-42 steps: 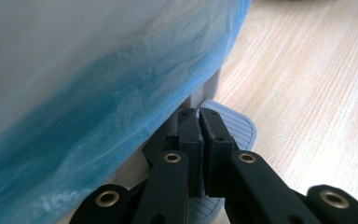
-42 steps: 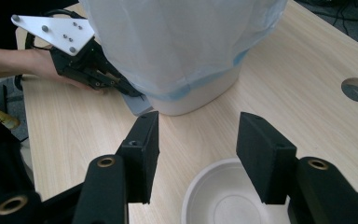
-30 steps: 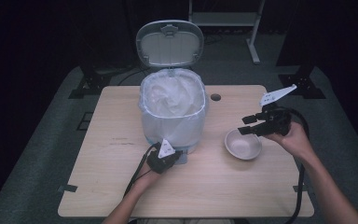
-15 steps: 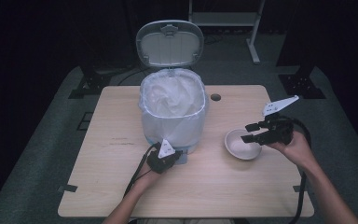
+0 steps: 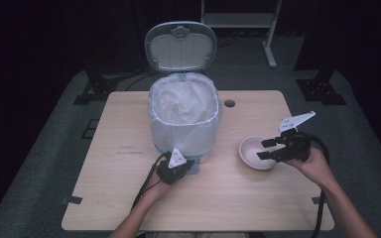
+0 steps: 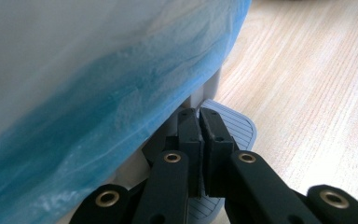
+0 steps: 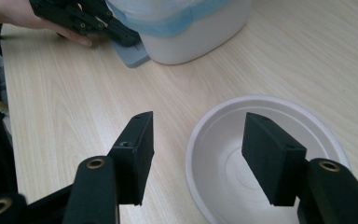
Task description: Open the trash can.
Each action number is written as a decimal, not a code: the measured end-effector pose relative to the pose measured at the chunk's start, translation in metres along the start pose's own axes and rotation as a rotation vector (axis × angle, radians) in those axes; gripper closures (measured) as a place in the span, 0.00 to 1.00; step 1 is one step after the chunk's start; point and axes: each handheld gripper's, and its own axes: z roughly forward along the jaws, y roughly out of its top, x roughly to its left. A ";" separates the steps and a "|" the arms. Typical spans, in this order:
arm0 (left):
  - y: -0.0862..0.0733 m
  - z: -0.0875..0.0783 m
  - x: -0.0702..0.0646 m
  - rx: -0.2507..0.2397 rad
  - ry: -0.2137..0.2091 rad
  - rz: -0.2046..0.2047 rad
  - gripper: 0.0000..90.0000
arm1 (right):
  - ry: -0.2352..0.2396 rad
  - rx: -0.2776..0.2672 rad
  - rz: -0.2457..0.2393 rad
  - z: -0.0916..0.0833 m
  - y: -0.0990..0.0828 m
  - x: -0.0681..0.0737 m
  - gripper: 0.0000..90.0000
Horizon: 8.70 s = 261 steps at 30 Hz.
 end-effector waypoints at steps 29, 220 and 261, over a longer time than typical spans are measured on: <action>0.000 0.000 0.000 -0.002 0.001 0.002 0.98 | 0.002 0.062 -0.011 0.025 -0.026 0.002 0.46; -0.002 0.000 0.000 -0.014 -0.006 -0.020 0.98 | 0.032 -0.023 -0.101 -0.079 0.123 0.037 0.93; -0.002 0.000 0.001 -0.012 -0.011 -0.014 0.98 | 0.039 -0.057 -0.177 -0.096 0.190 0.055 0.93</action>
